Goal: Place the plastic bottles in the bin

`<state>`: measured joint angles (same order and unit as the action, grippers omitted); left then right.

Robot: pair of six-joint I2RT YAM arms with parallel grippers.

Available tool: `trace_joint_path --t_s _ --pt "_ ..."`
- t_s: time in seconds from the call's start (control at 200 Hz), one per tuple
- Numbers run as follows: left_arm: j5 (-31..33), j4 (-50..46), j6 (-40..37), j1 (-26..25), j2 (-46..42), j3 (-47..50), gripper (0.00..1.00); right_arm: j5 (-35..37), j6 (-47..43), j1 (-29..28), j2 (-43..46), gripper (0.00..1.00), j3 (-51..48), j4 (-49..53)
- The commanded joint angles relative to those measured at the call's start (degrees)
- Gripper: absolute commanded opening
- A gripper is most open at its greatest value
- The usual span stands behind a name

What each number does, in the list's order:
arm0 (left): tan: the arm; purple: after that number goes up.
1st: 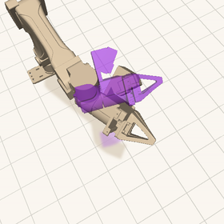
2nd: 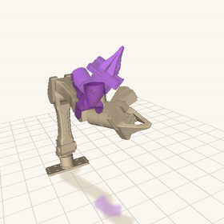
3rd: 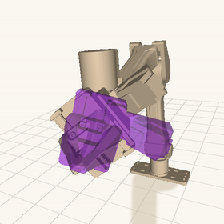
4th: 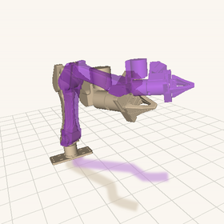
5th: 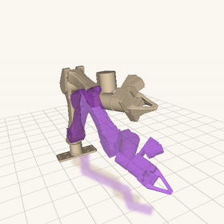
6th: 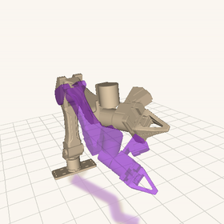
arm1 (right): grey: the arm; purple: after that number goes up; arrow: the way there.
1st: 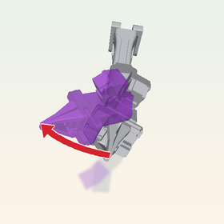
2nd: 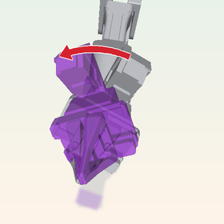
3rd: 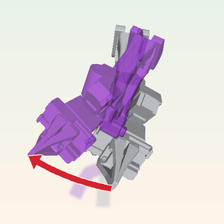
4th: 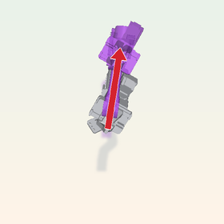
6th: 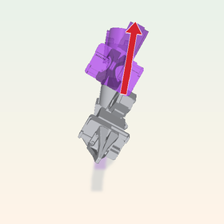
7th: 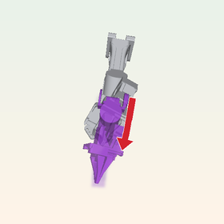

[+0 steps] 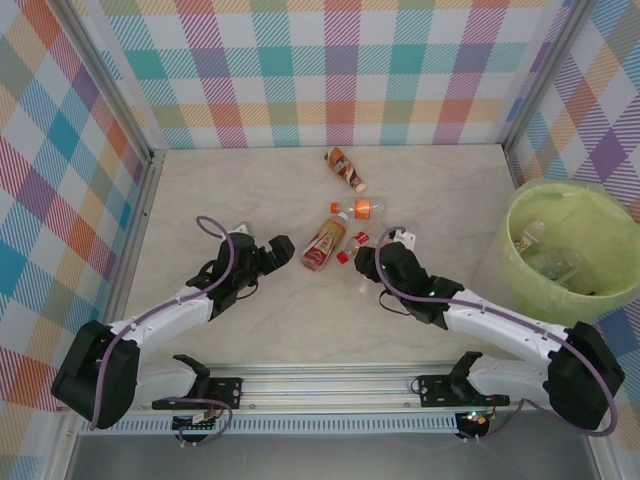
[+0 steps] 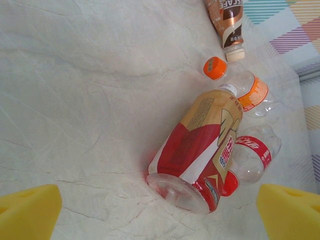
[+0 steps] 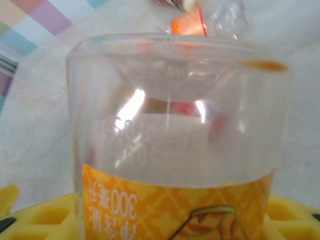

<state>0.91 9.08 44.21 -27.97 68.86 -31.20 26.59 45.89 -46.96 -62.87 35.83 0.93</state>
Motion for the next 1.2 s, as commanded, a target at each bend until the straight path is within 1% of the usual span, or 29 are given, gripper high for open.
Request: trace_joint_path --t_s 0.0,0.17,0.315,0.455,0.63,0.71,0.81,0.915,1.08,1.195 --pt "-0.82 1.73 0.93 0.63 0.38 -0.35 1.0 1.97 -7.8 -0.41 3.49 0.33 0.97 -4.42" --pt "-0.64 1.55 1.11 0.63 0.13 -0.26 1.0 3.36 -12.71 -0.42 7.12 0.33 3.88 -1.09" --pt "-0.4 1.52 1.23 0.63 -0.04 -0.18 1.0 3.62 -19.21 -0.41 9.67 0.33 8.63 3.35" --pt "-0.46 1.81 1.37 0.63 0.24 -0.26 1.0 8.35 -26.44 -0.33 11.1 0.33 15.09 8.91" --pt "-0.7 2.15 1.76 0.63 0.79 -0.43 1.0 13.62 -35.76 0.78 11.2 0.33 20.66 10.77" --pt "-0.71 2.16 1.73 0.66 0.67 -0.36 1.0 16.41 -37.55 2.5 10.75 0.33 23.02 12.16" --pt "-0.48 2.08 1.79 0.63 0.56 -0.27 1.0 16.12 -39.47 5.33 11.01 0.33 25.59 13.36" --pt "-0.29 1.99 1.7 0.63 0.55 -0.26 1.0 16.14 -45.08 7.94 11.89 0.33 28.17 12.52" --pt "-0.29 2.17 1.69 0.68 0.89 -0.46 1.0 15.07 -51.0 16.19 12.98 0.35 34.46 15.37" --pt "-0.46 2.73 1.67 0.63 1.17 -0.44 1.0 15.13 -55.92 21.6 14.01 0.35 36.81 15.68"
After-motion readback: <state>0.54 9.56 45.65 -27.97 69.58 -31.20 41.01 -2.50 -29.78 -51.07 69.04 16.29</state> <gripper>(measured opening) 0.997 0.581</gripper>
